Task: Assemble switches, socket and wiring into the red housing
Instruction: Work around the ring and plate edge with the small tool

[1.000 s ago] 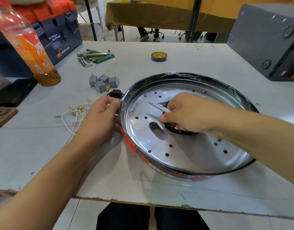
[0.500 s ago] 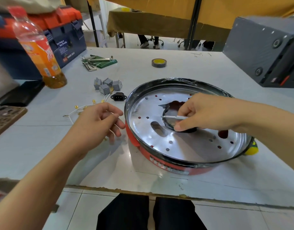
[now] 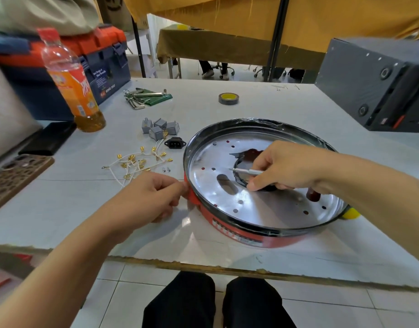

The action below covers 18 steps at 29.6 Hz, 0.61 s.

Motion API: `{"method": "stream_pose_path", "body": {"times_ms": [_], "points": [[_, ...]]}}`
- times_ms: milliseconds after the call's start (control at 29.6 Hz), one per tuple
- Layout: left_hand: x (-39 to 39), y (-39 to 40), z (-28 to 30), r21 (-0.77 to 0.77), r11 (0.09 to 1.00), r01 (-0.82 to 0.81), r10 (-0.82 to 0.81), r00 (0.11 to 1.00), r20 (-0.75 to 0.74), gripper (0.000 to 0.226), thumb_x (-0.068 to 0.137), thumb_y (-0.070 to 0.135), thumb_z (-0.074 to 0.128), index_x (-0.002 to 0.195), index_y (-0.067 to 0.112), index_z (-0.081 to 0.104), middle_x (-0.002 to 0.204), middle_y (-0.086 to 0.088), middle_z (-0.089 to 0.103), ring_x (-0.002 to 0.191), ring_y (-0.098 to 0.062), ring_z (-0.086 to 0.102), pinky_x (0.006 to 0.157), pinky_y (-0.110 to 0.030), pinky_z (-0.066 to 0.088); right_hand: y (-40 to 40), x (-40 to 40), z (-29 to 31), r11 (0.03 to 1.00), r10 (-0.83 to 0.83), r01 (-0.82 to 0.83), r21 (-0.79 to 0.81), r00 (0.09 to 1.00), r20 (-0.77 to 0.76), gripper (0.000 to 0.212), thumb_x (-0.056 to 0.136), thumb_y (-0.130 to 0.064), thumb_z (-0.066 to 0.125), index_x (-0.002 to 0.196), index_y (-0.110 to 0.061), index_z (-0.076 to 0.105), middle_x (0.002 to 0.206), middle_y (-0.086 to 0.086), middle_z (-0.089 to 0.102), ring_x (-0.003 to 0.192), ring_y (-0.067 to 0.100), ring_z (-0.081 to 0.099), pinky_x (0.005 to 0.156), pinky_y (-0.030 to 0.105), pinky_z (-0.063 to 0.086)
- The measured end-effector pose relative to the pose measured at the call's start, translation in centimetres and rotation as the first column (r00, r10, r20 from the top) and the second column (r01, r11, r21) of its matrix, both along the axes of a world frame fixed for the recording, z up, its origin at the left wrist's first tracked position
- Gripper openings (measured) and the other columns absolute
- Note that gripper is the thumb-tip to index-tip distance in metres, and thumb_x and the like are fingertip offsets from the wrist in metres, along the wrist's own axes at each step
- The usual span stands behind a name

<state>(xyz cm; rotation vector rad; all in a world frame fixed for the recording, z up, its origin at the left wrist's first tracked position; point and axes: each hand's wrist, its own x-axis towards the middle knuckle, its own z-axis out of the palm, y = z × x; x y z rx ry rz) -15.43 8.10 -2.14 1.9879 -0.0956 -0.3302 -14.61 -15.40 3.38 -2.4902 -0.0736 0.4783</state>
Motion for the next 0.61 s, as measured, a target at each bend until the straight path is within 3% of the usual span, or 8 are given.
{"method": "stream_pose_path", "body": {"times_ms": [169,338,473,608], "points": [[0.4,-0.9,-0.3,-0.045,0.997,-0.061,0.061,0.998,0.003,0.052,0.096,0.012,0.044,0.047,0.022,0.062,0.047,0.003,0.037,0.039,-0.008,0.033,0.037,-0.014,0.028,0.6,-0.3,-0.4,0.999,0.012,-0.013,0.030,1.000,0.022,0.026,0.080,-0.021,0.072,0.061,-0.012,0.058,0.049,0.001,0.039,0.043,0.014,0.033,0.048,0.023,0.028],[1.5,-1.7,-0.5,-0.165,0.977,-0.131,0.126,0.991,-0.045,0.025,0.096,0.006,0.038,0.085,-0.009,0.055,0.055,-0.009,0.039,0.038,-0.013,0.034,0.037,-0.017,0.027,1.2,-0.3,-0.6,0.997,0.060,-0.061,0.049,0.998,0.020,0.021,0.080,-0.020,0.072,0.064,-0.010,0.063,0.036,-0.008,0.040,0.033,0.008,0.035,0.042,0.017,0.030],[2.2,-2.5,-0.6,-0.241,0.959,-0.150,0.150,0.989,-0.015,0.026,0.095,0.007,0.042,0.100,-0.015,0.055,0.076,-0.042,0.052,0.060,-0.032,0.048,0.047,-0.028,0.045,1.3,-0.1,-0.7,0.996,0.081,-0.082,0.031,0.997,0.018,0.025,0.078,-0.026,0.073,0.064,-0.007,0.064,0.035,-0.008,0.036,0.036,0.011,0.032,0.052,0.026,0.027],[2.2,-2.8,-1.1,-0.316,0.927,-0.201,0.195,0.980,-0.050,0.026,0.094,0.008,0.047,0.104,-0.016,0.052,0.082,-0.034,0.054,0.070,-0.036,0.044,0.065,-0.045,0.032,1.3,0.1,-1.0,0.993,0.058,-0.053,0.103,0.997,-0.043,0.036,0.078,-0.024,0.073,0.048,-0.016,0.055,0.038,-0.004,0.038,0.034,0.012,0.029,0.049,0.026,0.023]]}}
